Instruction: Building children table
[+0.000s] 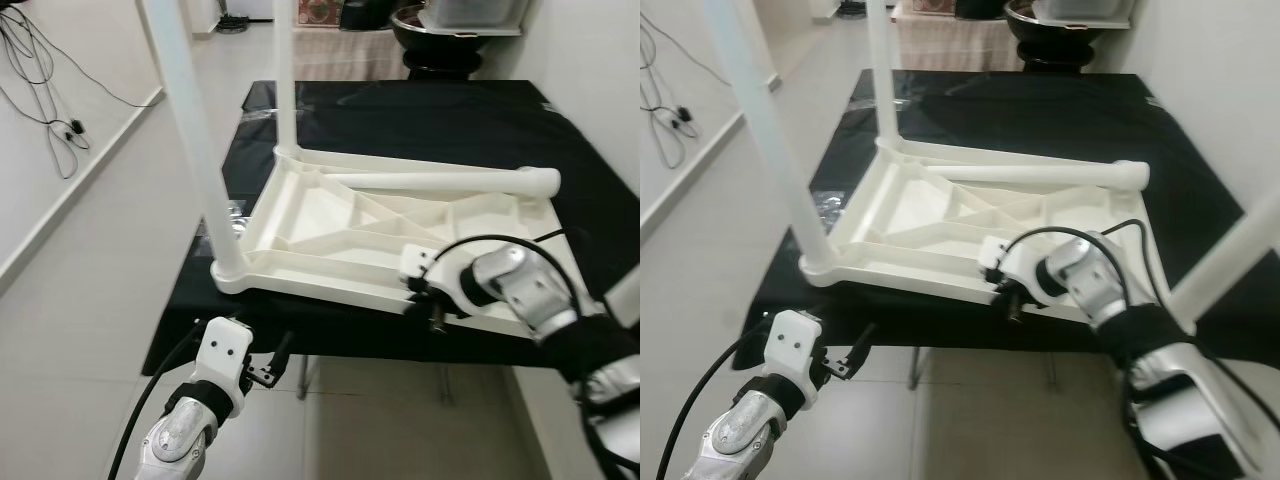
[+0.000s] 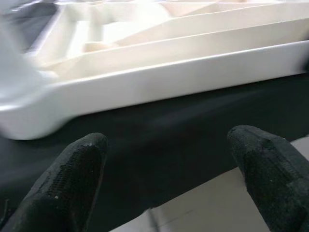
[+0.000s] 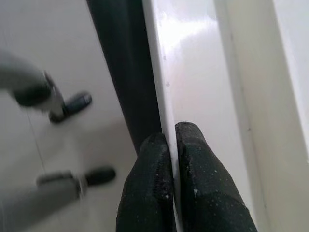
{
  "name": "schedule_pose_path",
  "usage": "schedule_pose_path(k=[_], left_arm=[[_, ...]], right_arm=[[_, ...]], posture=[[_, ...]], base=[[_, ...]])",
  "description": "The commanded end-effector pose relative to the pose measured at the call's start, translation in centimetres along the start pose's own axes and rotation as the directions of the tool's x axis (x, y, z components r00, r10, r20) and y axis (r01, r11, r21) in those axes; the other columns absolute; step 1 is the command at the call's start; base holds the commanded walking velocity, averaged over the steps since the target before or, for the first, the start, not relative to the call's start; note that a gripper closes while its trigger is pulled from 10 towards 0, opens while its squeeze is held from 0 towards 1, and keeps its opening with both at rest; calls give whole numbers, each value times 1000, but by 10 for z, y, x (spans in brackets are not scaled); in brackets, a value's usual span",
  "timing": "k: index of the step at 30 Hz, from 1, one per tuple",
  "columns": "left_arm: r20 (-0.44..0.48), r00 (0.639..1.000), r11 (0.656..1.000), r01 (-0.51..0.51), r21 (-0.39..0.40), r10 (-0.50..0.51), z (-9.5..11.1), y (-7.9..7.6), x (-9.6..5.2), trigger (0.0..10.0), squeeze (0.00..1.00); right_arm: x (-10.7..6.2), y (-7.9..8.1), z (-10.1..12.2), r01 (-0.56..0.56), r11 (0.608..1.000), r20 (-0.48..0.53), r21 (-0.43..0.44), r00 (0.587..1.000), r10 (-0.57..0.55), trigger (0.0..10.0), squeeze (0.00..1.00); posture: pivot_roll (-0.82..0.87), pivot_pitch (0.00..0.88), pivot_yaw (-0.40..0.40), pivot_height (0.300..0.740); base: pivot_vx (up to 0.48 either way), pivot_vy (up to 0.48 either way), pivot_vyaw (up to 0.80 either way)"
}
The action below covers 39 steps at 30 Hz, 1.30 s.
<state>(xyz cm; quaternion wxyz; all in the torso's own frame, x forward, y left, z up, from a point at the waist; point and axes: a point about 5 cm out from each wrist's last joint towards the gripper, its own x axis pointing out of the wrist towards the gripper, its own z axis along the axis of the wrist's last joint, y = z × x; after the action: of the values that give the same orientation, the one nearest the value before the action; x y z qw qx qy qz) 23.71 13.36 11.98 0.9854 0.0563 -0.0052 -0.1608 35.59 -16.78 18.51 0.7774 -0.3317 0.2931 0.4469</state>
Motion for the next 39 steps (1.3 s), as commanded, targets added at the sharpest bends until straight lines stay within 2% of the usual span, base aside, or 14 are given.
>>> schedule_pose_path(k=[1,12,18,22,23,26,27,30,31,32,33,34,35,39], left_arm=[[-21,1000,1000,3,-11,-3,-3,0,-2,10000,0],[-21,1000,1000,-2,-15,1,-1,-2,-4,10000,0],[-23,1000,1000,-2,-29,1,0,-6,-9,10000,0],[-26,1000,999,1,-35,-2,1,-9,-11,10000,0],[-27,1000,999,1,-36,-2,1,-9,-11,10000,0],[-28,1000,999,1,-37,-2,1,-10,-11,10000,0],[-29,1000,999,2,-38,-3,1,-11,-11,10000,0],[-31,1000,999,3,-40,-4,1,-12,-12,10000,0],[-31,1000,999,3,-41,-4,1,-12,-12,10000,0],[-31,1000,999,3,-41,-4,1,-12,-12,10000,0],[-32,999,999,0,-43,-1,1,-12,-11,10000,0],[-32,999,999,0,-43,-1,1,-12,-11,10000,0],[-32,999,999,0,-43,-1,1,-12,-11,10000,0],[-33,999,999,-1,-43,0,1,-12,-11,10000,0]], right_arm=[[-3,-10,13,97,990,87,99,991,-105,0,0],[22,-17,57,218,942,188,256,945,-269,0,0],[42,-7,103,239,916,275,323,902,-332,0,0],[55,9,146,207,874,349,440,858,-378,1765,0],[56,11,155,217,858,357,466,841,-407,6314,0],[56,13,164,228,840,364,493,823,-437,6314,0],[55,12,169,243,825,368,510,805,-465,10000,0],[51,10,182,254,775,386,579,752,-535,10000,0],[45,9,194,266,750,420,606,694,-585,10000,0],[45,9,194,266,750,420,606,694,-585,10000,0],[34,7,210,298,726,481,620,586,-652,10000,565],[34,7,210,298,726,481,620,586,-652,10000,565],[33,7,212,303,727,488,616,578,-655,10000,1000],[32,9,216,333,708,492,623,536,-686,10000,1000]], posture=[[-15,167,-11,740],[-2,185,-20,740],[5,209,-30,740],[15,218,-35,740],[19,221,-37,740],[19,221,-37,740],[25,222,-42,740],[27,223,-47,740],[28,221,-49,740],[28,221,-49,740],[28,220,-48,740],[28,220,-48,740],[28,220,-48,740],[28,218,-47,740]], base=[[0,0,0],[0,0,0],[0,0,0],[0,0,0],[0,0,0],[0,0,0],[0,0,0],[0,0,0],[0,0,0],[0,0,0],[0,0,0],[0,0,0],[0,0,0],[0,0,0]])
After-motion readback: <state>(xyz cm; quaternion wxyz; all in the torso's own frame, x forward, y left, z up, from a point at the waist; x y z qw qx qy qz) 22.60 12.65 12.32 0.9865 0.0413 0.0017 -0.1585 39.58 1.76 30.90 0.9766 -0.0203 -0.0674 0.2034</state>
